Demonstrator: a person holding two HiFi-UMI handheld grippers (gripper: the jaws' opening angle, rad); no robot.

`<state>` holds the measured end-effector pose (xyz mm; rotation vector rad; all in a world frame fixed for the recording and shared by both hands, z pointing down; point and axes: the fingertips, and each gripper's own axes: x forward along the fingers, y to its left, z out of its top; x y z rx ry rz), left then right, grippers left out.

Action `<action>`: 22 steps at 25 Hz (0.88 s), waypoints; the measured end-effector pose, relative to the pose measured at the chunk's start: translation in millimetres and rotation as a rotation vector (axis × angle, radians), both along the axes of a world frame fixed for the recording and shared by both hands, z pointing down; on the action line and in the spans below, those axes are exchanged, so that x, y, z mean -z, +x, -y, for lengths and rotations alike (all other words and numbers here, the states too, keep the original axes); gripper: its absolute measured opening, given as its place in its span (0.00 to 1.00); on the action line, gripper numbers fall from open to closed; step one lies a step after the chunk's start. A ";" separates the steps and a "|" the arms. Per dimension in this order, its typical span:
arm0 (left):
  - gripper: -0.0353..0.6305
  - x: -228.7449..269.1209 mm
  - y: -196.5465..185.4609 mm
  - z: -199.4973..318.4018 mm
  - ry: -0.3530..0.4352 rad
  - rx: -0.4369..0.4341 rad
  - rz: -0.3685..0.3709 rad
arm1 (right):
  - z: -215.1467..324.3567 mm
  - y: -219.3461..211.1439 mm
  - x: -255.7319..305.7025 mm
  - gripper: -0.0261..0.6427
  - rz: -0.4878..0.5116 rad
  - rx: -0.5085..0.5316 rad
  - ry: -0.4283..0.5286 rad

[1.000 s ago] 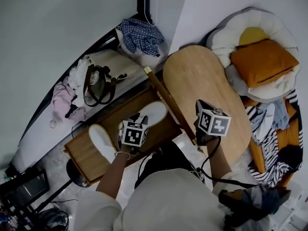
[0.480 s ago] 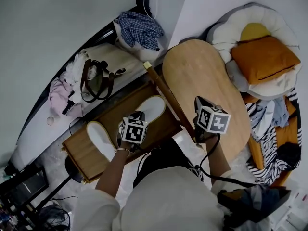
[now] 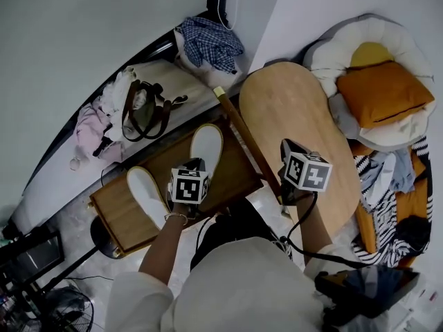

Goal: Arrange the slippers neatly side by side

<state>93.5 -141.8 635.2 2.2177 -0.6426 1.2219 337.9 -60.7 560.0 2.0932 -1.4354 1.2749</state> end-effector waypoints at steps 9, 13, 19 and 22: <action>0.09 22.7 -24.0 9.0 0.034 0.185 -0.052 | 19.3 -13.3 25.7 0.09 -0.032 0.097 0.047; 0.09 39.9 -34.8 12.0 0.058 0.266 -0.089 | 30.3 -28.6 39.9 0.09 -0.038 0.151 0.080; 0.09 62.7 -60.4 13.4 0.091 0.399 -0.139 | 49.4 -63.2 54.7 0.09 -0.034 0.257 0.119; 0.09 71.4 -74.5 14.4 0.108 0.457 -0.149 | 59.0 -82.5 57.2 0.09 -0.029 0.310 0.128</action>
